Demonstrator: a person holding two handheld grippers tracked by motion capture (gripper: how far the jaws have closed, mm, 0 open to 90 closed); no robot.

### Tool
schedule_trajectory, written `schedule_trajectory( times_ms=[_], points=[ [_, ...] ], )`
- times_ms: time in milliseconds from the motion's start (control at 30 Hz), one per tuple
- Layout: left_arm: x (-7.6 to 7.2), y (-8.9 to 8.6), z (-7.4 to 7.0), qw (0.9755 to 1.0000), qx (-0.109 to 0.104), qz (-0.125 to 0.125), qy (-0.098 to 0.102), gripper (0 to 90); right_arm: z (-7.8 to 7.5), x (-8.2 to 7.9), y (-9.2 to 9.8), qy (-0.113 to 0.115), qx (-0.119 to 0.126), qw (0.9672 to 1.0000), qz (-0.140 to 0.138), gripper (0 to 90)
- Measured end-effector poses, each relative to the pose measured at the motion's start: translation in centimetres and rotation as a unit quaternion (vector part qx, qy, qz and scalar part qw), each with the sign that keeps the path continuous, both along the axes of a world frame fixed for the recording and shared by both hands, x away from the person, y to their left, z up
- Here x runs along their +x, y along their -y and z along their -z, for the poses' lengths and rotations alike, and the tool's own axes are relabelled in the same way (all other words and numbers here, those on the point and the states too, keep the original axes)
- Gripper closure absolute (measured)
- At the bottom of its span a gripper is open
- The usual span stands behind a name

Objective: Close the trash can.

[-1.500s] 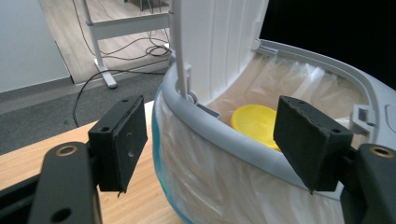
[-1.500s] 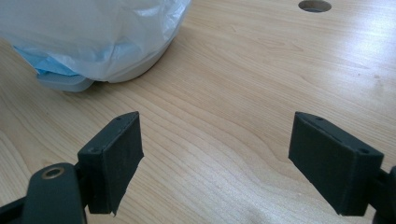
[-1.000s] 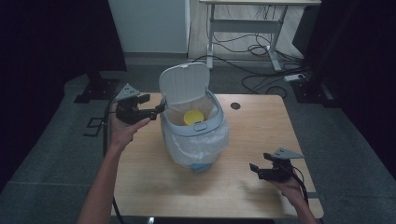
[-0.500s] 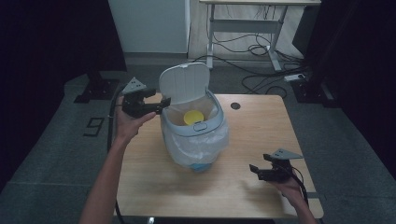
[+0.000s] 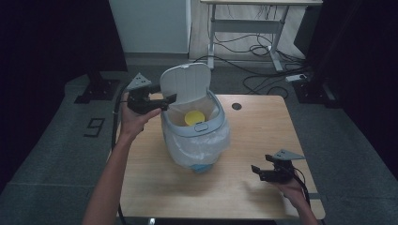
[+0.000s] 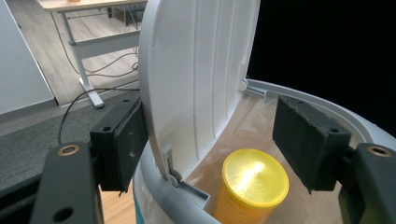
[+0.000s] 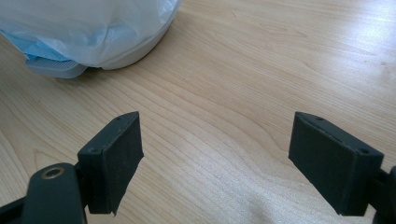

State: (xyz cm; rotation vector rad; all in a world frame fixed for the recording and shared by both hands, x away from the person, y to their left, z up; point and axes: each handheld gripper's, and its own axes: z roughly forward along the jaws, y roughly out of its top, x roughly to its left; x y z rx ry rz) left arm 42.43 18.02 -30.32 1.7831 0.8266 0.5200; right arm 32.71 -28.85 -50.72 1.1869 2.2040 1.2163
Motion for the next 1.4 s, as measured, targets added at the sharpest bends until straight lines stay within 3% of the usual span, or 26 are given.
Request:
schedule_trajectory(
  times_ms=[500, 633, 1000, 1400],
  points=[
    [0.3, 0.3, -0.8, 0.9998, -0.012, 0.013, 0.005, 25.3, 0.1, 0.1, -0.2, -0.003, -0.003, 1.0, 0.002, 16.8],
    [-0.3, 0.2, -0.6, 0.9994, -0.022, 0.024, 0.006, 25.2, 0.1, 0.0, -0.3, -0.002, -0.003, 1.0, 0.002, 16.8],
    [-2.0, 0.7, -0.3, 0.999, -0.013, 0.042, 0.006, 23.4, 0.0, -0.1, -0.5, -0.002, -0.004, 1.0, 0.0, 16.8],
    [-4.2, 1.6, 1.0, 0.9981, 0.001, 0.061, 0.0, 22.4, -0.1, -0.3, -0.6, -0.001, -0.006, 1.0, 0.002, 16.7]
  ],
)
